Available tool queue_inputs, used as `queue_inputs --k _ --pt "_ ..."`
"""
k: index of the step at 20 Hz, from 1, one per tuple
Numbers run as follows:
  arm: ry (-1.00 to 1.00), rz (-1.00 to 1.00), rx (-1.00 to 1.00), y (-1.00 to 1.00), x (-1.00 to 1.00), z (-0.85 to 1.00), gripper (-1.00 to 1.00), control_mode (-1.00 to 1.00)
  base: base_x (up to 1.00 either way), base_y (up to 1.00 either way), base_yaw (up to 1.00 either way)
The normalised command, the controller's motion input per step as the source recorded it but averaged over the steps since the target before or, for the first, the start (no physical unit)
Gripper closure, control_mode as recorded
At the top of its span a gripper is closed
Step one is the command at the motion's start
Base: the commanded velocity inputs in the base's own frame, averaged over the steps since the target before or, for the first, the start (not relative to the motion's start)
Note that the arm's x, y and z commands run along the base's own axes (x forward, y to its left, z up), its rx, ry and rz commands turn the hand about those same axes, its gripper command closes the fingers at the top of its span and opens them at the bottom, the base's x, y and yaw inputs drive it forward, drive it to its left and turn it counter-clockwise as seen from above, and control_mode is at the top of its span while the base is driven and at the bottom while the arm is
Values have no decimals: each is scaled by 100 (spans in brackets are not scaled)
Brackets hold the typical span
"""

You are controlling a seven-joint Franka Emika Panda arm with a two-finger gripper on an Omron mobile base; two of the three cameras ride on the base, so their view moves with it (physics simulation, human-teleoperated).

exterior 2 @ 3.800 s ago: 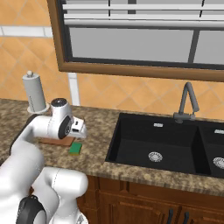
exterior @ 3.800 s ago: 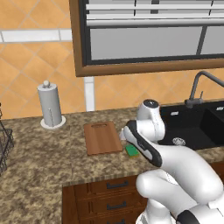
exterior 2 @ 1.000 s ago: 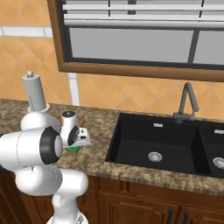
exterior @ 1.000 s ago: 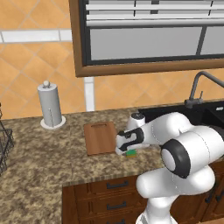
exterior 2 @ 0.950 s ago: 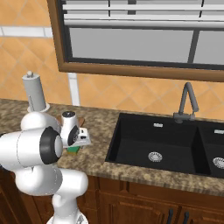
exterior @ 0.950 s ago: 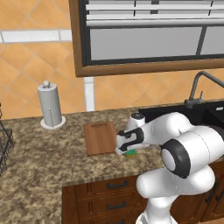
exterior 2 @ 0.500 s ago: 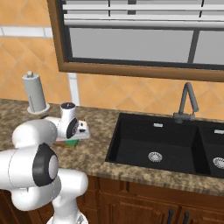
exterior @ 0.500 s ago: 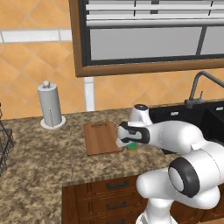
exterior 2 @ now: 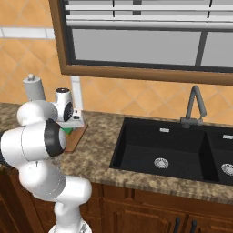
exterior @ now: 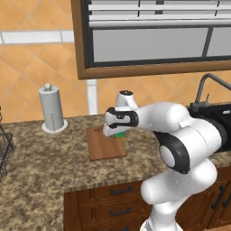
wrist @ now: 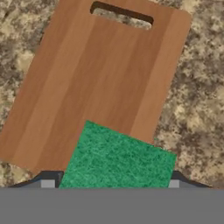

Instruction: Pick up the sponge from the counter and clean the cutting board by briefly scrubbing or pressing down on the cutting board. Once finished, release the sponge.

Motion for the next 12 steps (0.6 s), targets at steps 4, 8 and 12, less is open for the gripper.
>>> queue_inputs --k 4,8,12 --pt "-2 0 -6 93 84 1 100 -100 0 0 0" --pt "-3 0 -4 50 85 -7 100 -100 0 0 0" --pt "0 0 -11 18 83 -7 100 -100 0 0 0"
